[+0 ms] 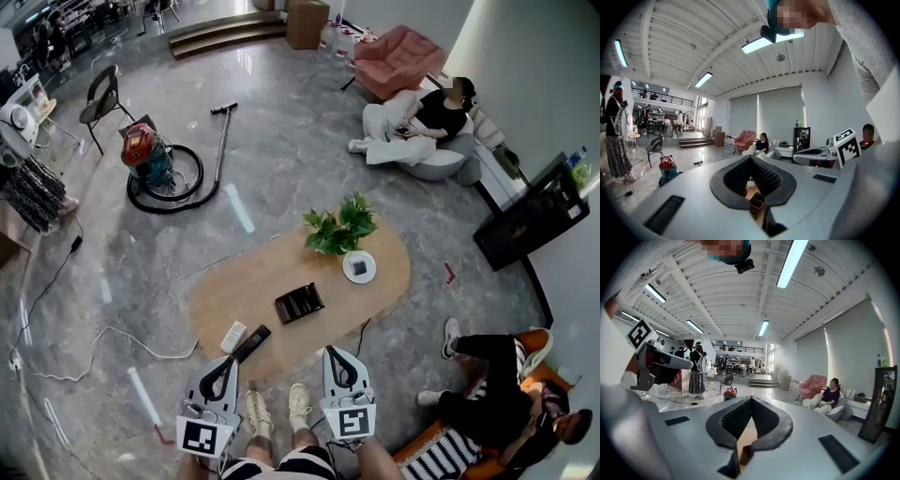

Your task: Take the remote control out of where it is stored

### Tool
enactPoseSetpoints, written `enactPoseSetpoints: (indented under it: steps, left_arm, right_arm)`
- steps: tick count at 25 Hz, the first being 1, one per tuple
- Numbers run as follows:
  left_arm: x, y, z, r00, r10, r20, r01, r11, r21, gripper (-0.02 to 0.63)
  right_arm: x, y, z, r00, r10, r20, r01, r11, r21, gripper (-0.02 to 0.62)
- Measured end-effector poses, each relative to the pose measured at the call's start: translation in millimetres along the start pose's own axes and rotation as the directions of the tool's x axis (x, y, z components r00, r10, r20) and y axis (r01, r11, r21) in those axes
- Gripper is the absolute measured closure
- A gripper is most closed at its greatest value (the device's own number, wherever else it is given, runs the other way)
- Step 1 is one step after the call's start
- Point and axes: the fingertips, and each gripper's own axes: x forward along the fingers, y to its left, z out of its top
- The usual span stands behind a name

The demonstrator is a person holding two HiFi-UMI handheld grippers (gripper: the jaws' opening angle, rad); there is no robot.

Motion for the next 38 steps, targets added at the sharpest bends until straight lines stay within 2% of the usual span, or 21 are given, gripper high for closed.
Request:
enactPoseSetpoints:
  steps: [8, 14, 19, 23, 28, 32, 38]
  left_arm:
    - [12, -8, 1, 0.999, -0.011, 0.036, 0.012, 1.0, -0.016, 0.601]
    - [25, -8, -4, 1.0, -0.009, 0.029, 0.009, 1.0, -0.017, 0.601]
    - [36, -4, -25, 1.0, 0.001, -0.004, -0.001, 1.0, -0.013, 0.601]
    - [48, -7, -36, 1.0, -0.019, 0.02, 0.02, 1.0, -0.023, 0.601]
    - [65, 1, -56, 1.0, -0.011, -0.016, 0.011, 0.999, -0.038, 0.601]
    - [73, 7, -82, 1.0, -0.014, -0.003, 0.014, 0.999, -0.048, 0.601]
    - [86, 24, -123, 0.999, 0.011, -0.043, -0.013, 0.999, -0.047, 0.601]
  right_arm:
    - [-4, -12, -17, 1.0, -0.012, -0.024, 0.013, 1.0, 0.018, 0.588]
    - [5, -21, -33, 0.999, -0.012, -0.049, 0.013, 0.999, 0.032, 0.588]
    - [21, -27, -50, 0.997, -0.006, -0.079, 0.008, 1.0, 0.021, 0.588]
    - [33, -27, -64, 0.996, 0.005, -0.084, -0.003, 1.0, 0.023, 0.588]
    - [49, -26, -85, 0.995, 0.016, -0.097, -0.013, 0.999, 0.031, 0.588]
    - [61, -23, -109, 0.994, 0.028, -0.109, -0.025, 0.999, 0.029, 0.588]
    - [85, -21, -139, 0.993, 0.034, -0.114, -0.032, 0.999, 0.017, 0.588]
